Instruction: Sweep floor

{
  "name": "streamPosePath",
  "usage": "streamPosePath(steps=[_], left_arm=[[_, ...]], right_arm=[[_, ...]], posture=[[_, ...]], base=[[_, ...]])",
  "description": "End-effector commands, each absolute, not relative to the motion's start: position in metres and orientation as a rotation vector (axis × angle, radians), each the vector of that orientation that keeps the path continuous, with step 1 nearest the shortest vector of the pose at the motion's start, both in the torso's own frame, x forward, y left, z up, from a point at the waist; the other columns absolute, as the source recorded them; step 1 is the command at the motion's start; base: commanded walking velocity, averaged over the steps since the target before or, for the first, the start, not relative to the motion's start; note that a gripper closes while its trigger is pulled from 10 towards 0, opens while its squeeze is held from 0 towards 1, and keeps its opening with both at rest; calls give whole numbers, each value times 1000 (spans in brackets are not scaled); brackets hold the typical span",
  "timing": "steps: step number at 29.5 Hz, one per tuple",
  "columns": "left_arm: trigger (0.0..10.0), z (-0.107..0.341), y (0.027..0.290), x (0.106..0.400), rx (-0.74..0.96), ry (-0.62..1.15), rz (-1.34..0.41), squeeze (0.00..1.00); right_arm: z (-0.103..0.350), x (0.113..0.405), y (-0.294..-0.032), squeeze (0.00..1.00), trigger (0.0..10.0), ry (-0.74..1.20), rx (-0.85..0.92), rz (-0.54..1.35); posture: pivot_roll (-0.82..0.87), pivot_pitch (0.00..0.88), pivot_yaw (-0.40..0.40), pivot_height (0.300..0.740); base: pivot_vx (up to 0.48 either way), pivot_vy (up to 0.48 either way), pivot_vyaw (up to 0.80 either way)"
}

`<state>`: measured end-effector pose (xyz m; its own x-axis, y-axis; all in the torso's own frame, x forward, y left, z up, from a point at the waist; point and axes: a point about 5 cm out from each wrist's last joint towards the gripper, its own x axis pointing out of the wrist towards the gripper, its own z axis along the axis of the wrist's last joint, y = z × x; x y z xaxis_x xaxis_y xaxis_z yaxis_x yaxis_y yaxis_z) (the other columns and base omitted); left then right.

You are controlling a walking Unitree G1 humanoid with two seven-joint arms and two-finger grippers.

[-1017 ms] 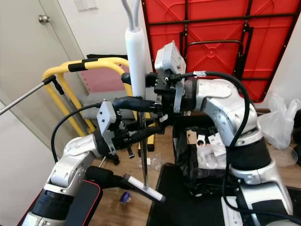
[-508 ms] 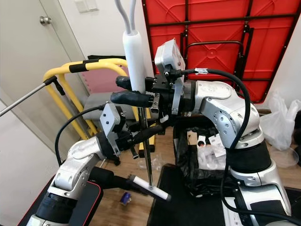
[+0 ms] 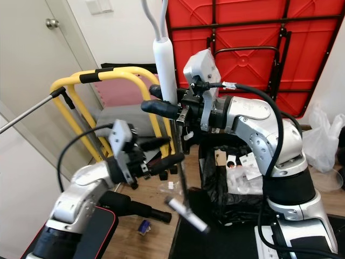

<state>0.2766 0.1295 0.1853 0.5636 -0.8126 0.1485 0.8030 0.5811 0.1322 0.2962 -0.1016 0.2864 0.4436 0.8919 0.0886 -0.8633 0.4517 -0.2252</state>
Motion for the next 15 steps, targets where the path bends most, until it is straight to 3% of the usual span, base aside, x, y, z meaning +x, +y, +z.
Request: streamPosePath(steps=[1, 5, 9, 12, 13, 15], left_arm=[[10000, 186, 143, 275, 32, -189, -876, 1000], [10000, 191, 156, 266, 11, -189, -845, 1000], [10000, 191, 186, 246, -27, -147, -667, 1000], [10000, 189, 190, 246, -25, -130, -618, 969], [0, 185, 195, 244, -73, -121, -531, 0], [0, 185, 195, 244, -73, -121, -531, 0]], right_arm=[[292, 291, -101, 0, 0, -275, -172, 1092], [285, 290, -103, 0, 0, -280, -180, 1064], [268, 289, -107, 0, 0, -290, -191, 1003], [266, 289, -108, 0, 0, -291, -195, 992], [263, 291, -110, 0, 9373, -295, -196, 958], [263, 291, -110, 0, 9373, -295, -196, 958]], posture=[[-230, 11, 78, 740], [-224, 23, 75, 740], [-207, 35, 68, 740], [-207, 35, 68, 740], [-202, 38, 67, 740], [-202, 38, 67, 740]], base=[[0, 0, 0], [0, 0, 0], [0, 0, 0], [0, 0, 0], [0, 0, 0], [0, 0, 0]])
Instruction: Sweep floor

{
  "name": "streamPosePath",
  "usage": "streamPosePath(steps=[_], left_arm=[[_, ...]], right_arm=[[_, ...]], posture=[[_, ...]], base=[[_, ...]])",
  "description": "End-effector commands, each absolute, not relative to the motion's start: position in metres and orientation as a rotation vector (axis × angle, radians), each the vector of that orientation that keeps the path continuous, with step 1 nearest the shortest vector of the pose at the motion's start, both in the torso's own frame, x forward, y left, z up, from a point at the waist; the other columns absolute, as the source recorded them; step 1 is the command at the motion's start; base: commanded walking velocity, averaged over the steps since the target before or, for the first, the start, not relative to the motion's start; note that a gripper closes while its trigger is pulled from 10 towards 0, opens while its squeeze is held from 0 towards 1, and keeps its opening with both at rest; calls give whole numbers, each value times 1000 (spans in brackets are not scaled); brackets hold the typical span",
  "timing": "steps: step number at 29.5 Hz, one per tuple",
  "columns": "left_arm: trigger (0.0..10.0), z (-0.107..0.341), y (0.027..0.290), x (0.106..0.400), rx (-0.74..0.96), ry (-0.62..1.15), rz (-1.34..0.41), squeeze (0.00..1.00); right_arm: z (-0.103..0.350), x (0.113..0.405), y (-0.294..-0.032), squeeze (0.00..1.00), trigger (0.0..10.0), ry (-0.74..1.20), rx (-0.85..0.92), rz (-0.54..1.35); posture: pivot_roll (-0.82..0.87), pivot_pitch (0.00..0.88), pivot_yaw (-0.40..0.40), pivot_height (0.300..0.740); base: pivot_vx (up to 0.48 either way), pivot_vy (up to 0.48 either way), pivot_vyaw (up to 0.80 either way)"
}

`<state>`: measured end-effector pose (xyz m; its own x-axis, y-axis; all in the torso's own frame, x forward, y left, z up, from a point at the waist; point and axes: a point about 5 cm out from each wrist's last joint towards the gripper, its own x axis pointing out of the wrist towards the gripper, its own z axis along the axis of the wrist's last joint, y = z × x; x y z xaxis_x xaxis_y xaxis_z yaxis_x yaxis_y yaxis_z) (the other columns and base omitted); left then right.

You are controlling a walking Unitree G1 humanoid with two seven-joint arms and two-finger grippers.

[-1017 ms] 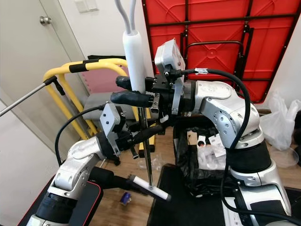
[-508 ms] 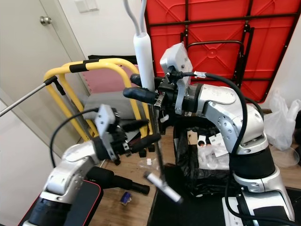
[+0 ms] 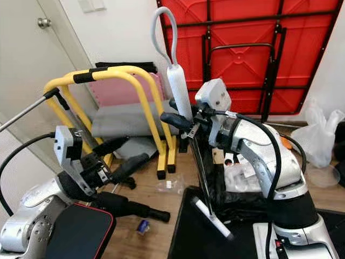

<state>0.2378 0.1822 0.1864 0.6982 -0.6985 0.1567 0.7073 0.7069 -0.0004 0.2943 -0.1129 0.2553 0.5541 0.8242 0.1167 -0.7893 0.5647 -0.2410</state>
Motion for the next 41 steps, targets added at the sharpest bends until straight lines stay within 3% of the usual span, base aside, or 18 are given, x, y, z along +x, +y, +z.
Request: streamPosePath(steps=[1, 12, 18, 24, 25, 41], left_arm=[[0, 181, 198, 243, -109, -115, -472, 0], [0, 155, 178, 216, -194, 11, -401, 0], [0, 136, 155, 193, -261, 133, -453, 0], [0, 129, 149, 184, -286, 172, -455, 0], [10000, 130, 147, 180, -296, 178, -441, 0], [10000, 150, 142, 153, -334, 152, -453, 0]], right_arm=[[262, 293, -111, 0, 10000, -298, -196, 934], [245, 297, -111, 0, 10000, -280, -185, 898], [237, 286, -91, 0, 10000, -265, -132, 1079], [234, 286, -84, 0, 10000, -265, -161, 1119], [231, 290, -80, 0, 10000, -271, -193, 1122], [226, 314, -52, 0, 10000, -377, -377, 1129]], posture=[[-202, 38, 67, 740], [-167, 64, 64, 740], [-145, 101, 62, 740], [-139, 122, 61, 740], [-122, 148, 54, 740], [-49, 286, 51, 740]], base=[[0, 0, 0], [0, 0, 0], [0, 0, 0], [0, 0, 0], [0, 0, 0], [0, 0, 0]])
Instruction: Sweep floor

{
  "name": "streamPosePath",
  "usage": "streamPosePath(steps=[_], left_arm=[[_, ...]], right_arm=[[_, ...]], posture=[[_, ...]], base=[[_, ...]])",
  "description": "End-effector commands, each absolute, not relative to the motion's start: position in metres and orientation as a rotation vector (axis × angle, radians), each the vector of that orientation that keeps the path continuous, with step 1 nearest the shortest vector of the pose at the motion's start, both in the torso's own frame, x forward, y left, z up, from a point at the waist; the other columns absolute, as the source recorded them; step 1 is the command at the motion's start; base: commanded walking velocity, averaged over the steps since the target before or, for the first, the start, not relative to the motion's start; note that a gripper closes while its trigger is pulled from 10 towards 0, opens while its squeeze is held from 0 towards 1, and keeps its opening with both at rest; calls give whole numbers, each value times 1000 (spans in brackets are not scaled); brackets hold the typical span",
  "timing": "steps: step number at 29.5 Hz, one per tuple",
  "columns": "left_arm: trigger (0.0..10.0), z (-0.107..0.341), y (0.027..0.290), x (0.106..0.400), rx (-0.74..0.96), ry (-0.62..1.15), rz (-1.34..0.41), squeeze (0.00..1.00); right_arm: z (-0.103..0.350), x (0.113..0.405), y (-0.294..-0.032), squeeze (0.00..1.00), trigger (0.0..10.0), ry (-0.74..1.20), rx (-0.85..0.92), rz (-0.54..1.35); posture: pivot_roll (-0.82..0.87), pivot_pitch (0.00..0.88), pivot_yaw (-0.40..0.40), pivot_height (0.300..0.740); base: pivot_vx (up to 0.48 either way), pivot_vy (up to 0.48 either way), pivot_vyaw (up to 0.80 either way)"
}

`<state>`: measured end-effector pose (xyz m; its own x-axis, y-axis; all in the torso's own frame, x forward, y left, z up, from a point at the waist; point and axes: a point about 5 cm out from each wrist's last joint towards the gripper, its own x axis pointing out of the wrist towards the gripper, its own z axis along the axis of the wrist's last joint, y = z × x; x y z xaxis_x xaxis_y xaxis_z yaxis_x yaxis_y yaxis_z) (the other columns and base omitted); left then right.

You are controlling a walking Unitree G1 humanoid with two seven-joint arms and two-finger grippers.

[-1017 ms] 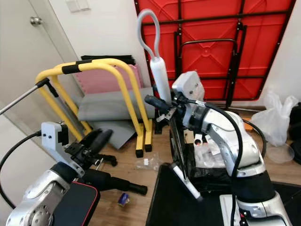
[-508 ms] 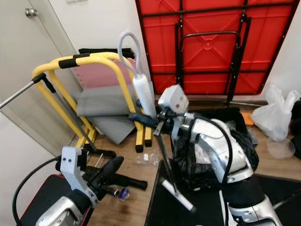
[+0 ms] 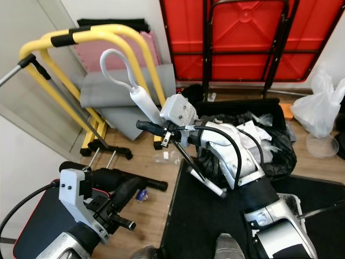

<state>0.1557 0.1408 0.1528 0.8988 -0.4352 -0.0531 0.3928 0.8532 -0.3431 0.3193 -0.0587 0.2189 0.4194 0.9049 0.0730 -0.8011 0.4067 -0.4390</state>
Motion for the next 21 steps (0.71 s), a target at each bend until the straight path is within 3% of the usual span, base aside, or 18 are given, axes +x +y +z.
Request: streamPosePath(steps=[1, 11, 21], left_arm=[[10000, 152, 142, 150, -339, 153, -453, 0], [10000, 158, 141, 139, -364, 162, -452, 0], [10000, 158, 140, 139, -378, 163, -458, 0]], right_arm=[[228, 316, -50, 0, 10000, -405, -422, 1130], [259, 325, -47, 0, 10000, -570, -619, 1119], [289, 321, -46, 0, 10000, -677, -651, 1116]], posture=[[-40, 299, 50, 740], [-39, 325, 48, 740], [-51, 327, 45, 740]], base=[[0, 0, 0], [0, 0, 0], [0, 0, 0]])
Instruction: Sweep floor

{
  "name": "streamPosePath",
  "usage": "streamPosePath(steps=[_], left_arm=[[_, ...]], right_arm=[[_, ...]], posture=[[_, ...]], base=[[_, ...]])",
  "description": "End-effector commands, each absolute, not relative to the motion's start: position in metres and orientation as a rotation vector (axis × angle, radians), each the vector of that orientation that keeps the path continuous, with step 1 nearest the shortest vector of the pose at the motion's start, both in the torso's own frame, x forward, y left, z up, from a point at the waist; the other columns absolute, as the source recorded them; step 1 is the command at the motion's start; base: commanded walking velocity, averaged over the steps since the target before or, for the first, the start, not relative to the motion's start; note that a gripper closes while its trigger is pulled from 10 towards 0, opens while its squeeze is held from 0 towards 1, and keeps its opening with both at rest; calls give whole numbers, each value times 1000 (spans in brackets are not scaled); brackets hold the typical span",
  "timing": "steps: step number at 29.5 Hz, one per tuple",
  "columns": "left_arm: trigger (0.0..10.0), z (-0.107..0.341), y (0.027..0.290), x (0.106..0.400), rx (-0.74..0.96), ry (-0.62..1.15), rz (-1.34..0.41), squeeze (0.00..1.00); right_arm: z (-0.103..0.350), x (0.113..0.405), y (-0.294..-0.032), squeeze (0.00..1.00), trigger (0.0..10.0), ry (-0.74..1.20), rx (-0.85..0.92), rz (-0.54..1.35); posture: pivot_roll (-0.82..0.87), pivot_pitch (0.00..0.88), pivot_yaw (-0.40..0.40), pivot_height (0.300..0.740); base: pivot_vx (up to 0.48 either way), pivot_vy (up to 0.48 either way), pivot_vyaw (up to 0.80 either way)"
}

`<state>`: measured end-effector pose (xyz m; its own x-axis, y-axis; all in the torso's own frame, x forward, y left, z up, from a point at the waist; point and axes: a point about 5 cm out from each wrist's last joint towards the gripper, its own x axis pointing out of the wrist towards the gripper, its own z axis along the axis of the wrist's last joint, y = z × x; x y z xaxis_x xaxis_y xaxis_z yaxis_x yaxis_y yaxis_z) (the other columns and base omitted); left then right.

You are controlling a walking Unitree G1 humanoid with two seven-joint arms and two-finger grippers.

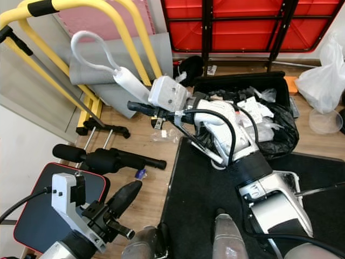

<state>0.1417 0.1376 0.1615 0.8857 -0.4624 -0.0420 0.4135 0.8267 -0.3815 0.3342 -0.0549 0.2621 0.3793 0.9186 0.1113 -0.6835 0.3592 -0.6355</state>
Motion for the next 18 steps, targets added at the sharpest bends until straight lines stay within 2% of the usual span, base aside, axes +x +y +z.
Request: streamPosePath(steps=[1, 14, 18], left_arm=[[10000, 159, 139, 139, -381, 162, -459, 0], [10000, 159, 139, 139, -392, 161, -463, 0], [10000, 160, 139, 139, -394, 164, -463, 0]], right_arm=[[295, 321, -47, 0, 10000, -697, -662, 1115], [312, 331, -61, 0, 10000, -748, -863, 1093], [311, 334, -64, 0, 10000, -743, -1008, 1088]], posture=[[-54, 323, 42, 740], [-59, 319, 38, 740], [-56, 323, 37, 740]], base=[[0, 0, 0], [0, 0, 0], [0, 0, 0]])
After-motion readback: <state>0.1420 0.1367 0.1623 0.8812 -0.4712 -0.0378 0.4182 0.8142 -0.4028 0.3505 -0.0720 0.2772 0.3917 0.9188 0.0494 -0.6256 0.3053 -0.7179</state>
